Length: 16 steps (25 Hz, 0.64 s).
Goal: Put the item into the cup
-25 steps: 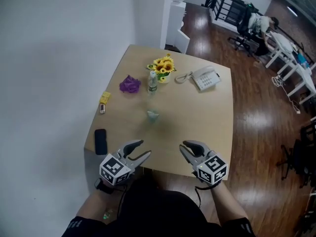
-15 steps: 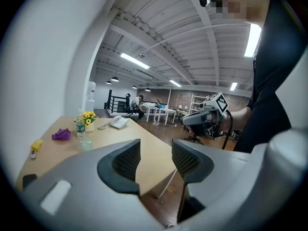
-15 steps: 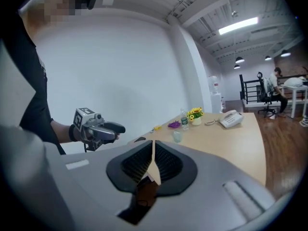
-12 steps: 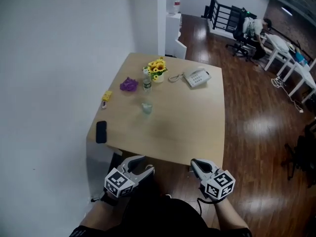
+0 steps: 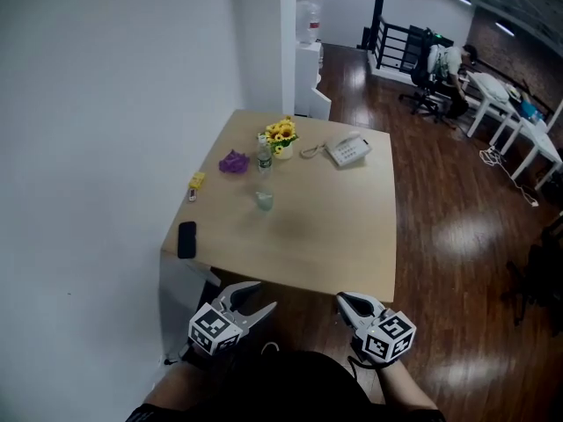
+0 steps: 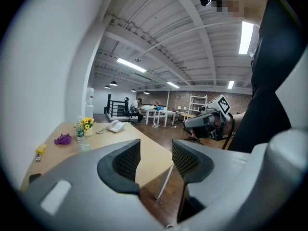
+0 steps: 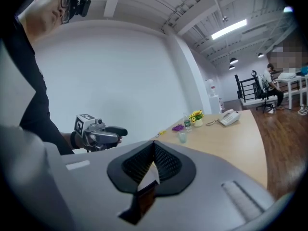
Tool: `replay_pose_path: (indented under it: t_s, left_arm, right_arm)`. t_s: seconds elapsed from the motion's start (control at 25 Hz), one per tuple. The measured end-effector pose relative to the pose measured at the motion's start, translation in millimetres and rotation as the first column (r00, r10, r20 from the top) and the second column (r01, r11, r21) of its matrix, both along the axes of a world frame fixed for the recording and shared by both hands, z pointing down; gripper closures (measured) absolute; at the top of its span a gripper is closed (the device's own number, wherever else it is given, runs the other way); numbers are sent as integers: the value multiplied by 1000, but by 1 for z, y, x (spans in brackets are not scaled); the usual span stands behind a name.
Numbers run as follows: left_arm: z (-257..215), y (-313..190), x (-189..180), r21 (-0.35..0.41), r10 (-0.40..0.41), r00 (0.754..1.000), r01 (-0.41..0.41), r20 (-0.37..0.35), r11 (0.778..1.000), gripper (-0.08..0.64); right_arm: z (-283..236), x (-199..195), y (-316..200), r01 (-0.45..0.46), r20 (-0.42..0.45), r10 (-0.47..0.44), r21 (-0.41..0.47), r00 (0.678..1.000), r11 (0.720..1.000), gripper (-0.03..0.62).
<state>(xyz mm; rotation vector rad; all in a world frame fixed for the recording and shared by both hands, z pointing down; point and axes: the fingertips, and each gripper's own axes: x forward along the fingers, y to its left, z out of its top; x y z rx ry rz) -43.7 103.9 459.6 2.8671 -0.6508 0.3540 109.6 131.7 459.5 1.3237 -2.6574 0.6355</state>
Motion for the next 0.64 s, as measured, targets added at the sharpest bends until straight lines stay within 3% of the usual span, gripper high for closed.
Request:
replay_pose_path:
  t_s: [0.64]
  left_arm:
    - [-9,-1,-32,24,23,1000,-23,-8,999,361]
  right_arm:
    - [-21,-35,6,-2,-6,2,36,1000,999,584]
